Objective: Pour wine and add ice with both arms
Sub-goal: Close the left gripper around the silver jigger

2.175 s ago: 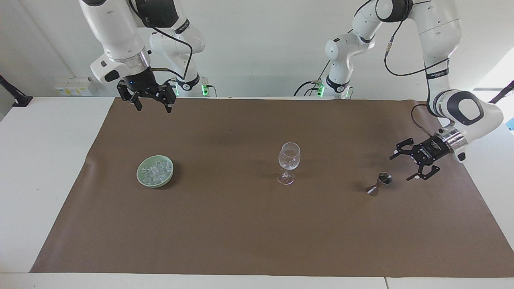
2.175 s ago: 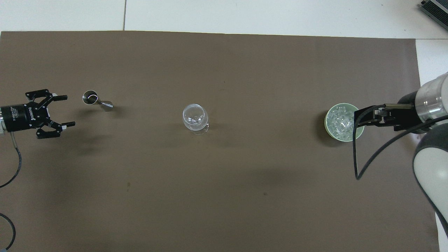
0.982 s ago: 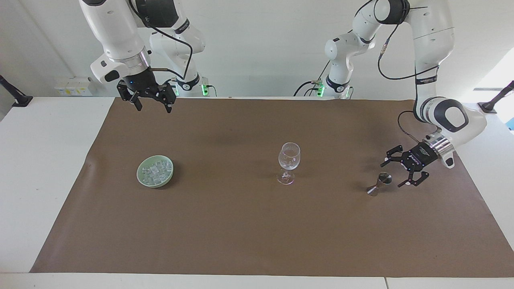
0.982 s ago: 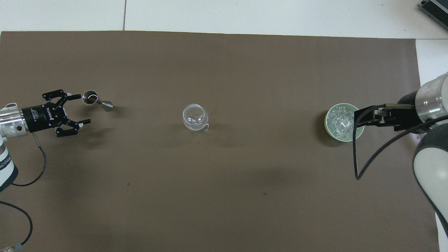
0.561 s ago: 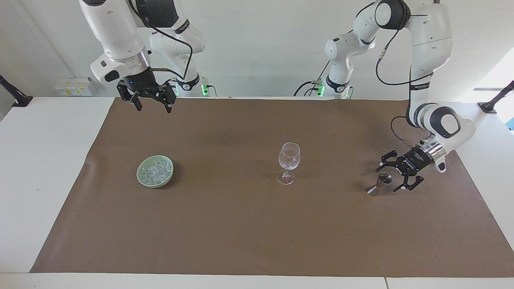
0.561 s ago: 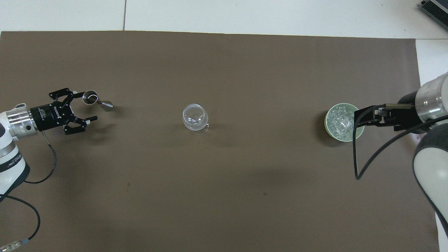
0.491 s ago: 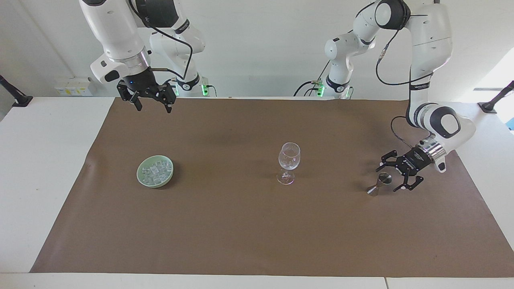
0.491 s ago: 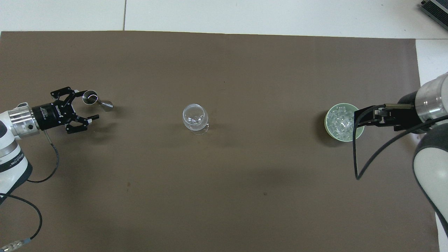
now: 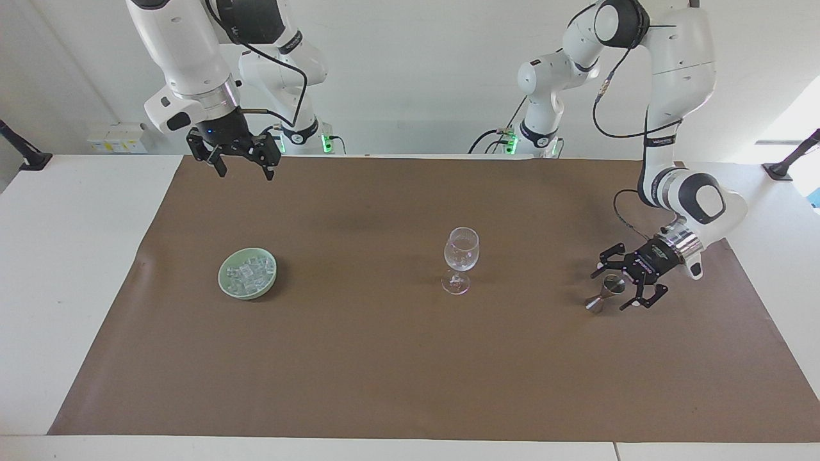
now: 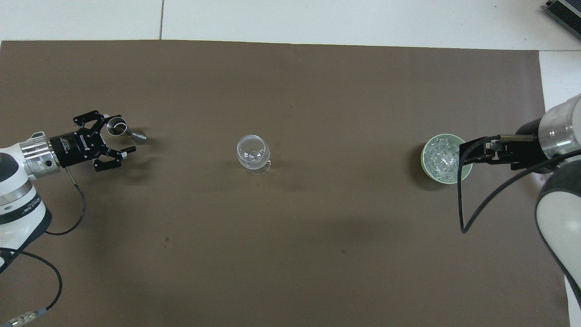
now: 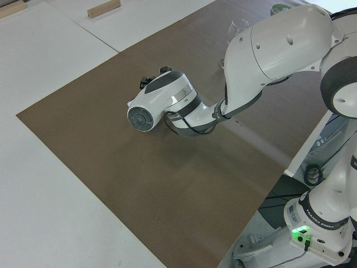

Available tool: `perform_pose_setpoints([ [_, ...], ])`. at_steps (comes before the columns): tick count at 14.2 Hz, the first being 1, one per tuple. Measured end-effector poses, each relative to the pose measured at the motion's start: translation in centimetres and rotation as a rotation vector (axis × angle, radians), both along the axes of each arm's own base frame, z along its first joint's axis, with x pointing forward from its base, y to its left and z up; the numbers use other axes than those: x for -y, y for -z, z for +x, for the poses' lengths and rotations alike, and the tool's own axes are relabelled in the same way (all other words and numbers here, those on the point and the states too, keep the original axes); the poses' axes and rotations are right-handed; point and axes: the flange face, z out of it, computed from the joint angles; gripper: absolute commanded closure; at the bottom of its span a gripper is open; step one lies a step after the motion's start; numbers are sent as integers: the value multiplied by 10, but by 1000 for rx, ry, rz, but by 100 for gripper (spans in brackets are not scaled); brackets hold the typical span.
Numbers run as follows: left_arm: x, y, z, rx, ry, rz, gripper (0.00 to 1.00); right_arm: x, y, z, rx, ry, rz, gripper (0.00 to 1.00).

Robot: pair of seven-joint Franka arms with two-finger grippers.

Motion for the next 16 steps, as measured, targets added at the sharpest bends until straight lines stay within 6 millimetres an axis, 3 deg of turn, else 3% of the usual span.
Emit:
perform_pose_setpoints([
  [5,3,6,-3,-6,-10,1,0,0,0,0,0,0,0,0],
  [6,4,7,-3,-7,-10,0,3,0,0,0,0,0,0,0],
  [9,4,8,-3,-10,-15,-3,24,0,0,0,0,0,0,0],
  [12,4,8,-4,-10,-19,-7,34,0,0,0,0,0,0,0],
  [16,4,8,-3,-9,-23,-10,38,0,0,0,0,0,0,0],
])
